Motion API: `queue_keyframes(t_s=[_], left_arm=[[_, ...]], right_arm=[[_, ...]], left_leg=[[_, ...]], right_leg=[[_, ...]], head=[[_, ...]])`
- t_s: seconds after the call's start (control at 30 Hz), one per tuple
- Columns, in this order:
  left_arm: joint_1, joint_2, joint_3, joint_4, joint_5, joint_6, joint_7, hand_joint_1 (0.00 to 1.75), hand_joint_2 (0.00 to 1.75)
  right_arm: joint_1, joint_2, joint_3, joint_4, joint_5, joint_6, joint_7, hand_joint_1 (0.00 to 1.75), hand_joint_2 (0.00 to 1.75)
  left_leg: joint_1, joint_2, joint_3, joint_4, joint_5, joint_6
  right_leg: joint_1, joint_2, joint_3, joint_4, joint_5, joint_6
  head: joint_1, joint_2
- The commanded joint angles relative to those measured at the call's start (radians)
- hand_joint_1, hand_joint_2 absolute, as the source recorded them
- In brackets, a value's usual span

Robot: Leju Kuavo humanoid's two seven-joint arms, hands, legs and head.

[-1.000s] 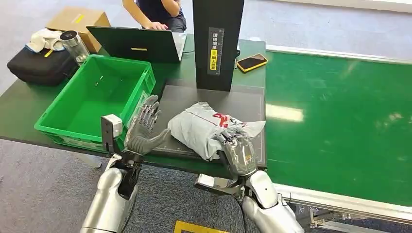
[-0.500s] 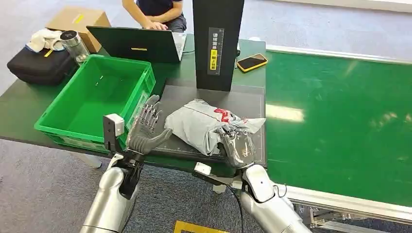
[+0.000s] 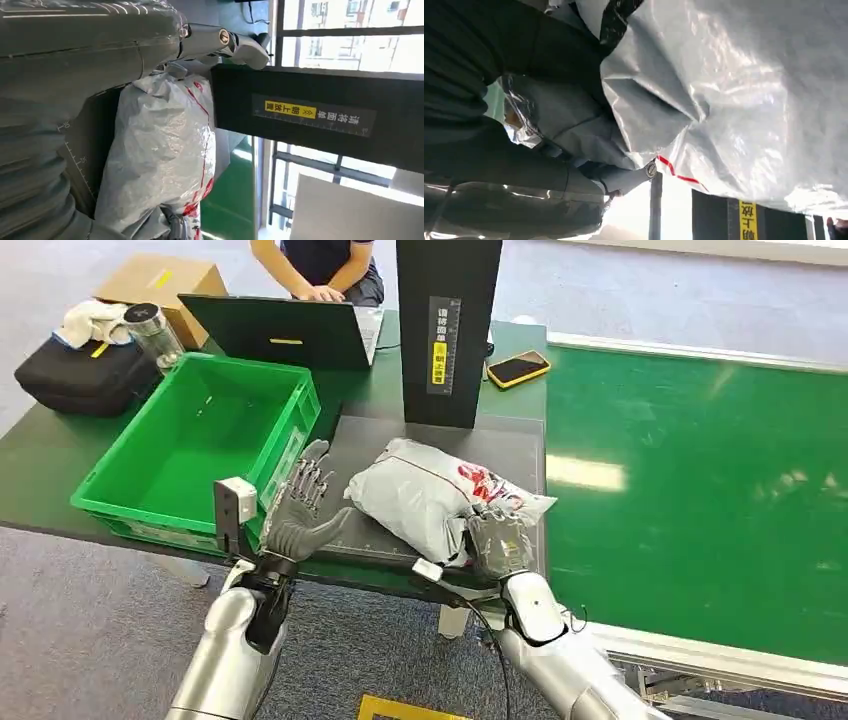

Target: Moved the parcel from conveyor to table for the left to box.

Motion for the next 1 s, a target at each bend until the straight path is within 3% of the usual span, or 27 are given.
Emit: queue_keyframes(t_s=[0.03, 0.13, 0.33, 0.37, 0.43, 0.47, 0.63, 0.87, 1.0], left_arm=[[-0.038, 0.028, -0.044, 0.063, 0.004, -0.002, 0.01, 0.0, 1.75], [-0.046, 0.026, -0.048, 0.068, 0.006, -0.001, 0.015, 0.0, 1.75], [-0.053, 0.031, -0.08, 0.079, -0.01, -0.014, 0.014, 0.0, 1.75], [-0.053, 0.031, -0.085, 0.083, -0.015, -0.012, 0.01, 0.0, 1.75], [-0.052, 0.031, -0.087, 0.085, -0.016, -0.01, 0.007, 0.0, 1.75], [-0.046, 0.031, -0.089, 0.081, -0.018, -0.008, 0.003, 0.0, 1.75], [-0.044, 0.029, -0.092, 0.077, -0.022, -0.009, 0.002, 0.0, 1.75], [-0.011, 0.042, -0.092, 0.03, -0.054, -0.008, 0.009, 0.0, 1.75], [0.013, 0.047, -0.102, -0.006, -0.103, -0.007, -0.002, 0.0, 1.75]], right_arm=[[0.025, -0.021, 0.007, -0.031, -0.063, -0.127, -0.052, 0.0, 1.75], [0.073, -0.039, -0.045, -0.158, -0.093, -0.127, -0.102, 0.0, 1.75], [0.124, -0.025, -0.127, -0.231, -0.237, -0.127, -0.228, 0.0, 1.75], [0.135, -0.028, -0.127, -0.245, -0.341, -0.092, -0.275, 0.0, 1.75], [0.148, -0.037, -0.12, -0.269, -0.38, -0.066, -0.277, 0.0, 1.75], [0.186, -0.04, -0.145, -0.329, -0.533, 0.045, -0.326, 0.0, 1.75], [0.243, -0.065, -0.185, -0.404, -0.713, 0.175, -0.37, 0.0, 1.75], [0.333, -0.024, -0.297, -0.488, -0.876, 0.337, -0.408, 0.0, 1.75], [0.354, -0.005, -0.337, -0.52, -0.88, 0.351, -0.426, 0.0, 1.75]], left_leg=[[0.0, -0.001, 0.002, -0.001, 0.0, 0.0], [0.0, -0.002, 0.002, -0.002, 0.0, 0.0], [0.0, -0.002, 0.002, -0.001, 0.0, 0.0], [0.0, -0.001, 0.004, -0.002, 0.0, 0.0], [0.0, -0.002, 0.003, -0.002, 0.0, 0.0], [0.0, -0.002, 0.002, -0.001, 0.0, 0.0], [0.0, -0.003, 0.003, -0.002, 0.0, 0.0], [0.0, -0.002, 0.001, -0.001, 0.0, 0.0], [0.0, 0.0, 0.005, -0.003, -0.001, 0.0]], right_leg=[[0.0, -0.001, 0.002, -0.001, 0.0, -0.001], [0.0, -0.002, 0.003, -0.001, 0.0, -0.001], [0.0, -0.002, 0.002, -0.001, -0.001, -0.001], [0.0, -0.001, 0.004, -0.001, -0.001, -0.001], [0.0, -0.002, 0.004, -0.002, -0.001, -0.001], [0.0, -0.002, 0.002, -0.001, -0.001, -0.001], [0.0, -0.003, 0.004, -0.002, -0.001, -0.001], [0.0, -0.001, 0.002, -0.001, -0.001, -0.001], [0.0, 0.0, 0.005, -0.002, -0.001, -0.002]], head=[[0.0, 0.0], [0.0, 0.0], [0.0, 0.0], [0.0, 0.0], [0.0, 0.0], [0.0, 0.0], [0.0, 0.0], [0.0, 0.0], [0.0, 0.0]])
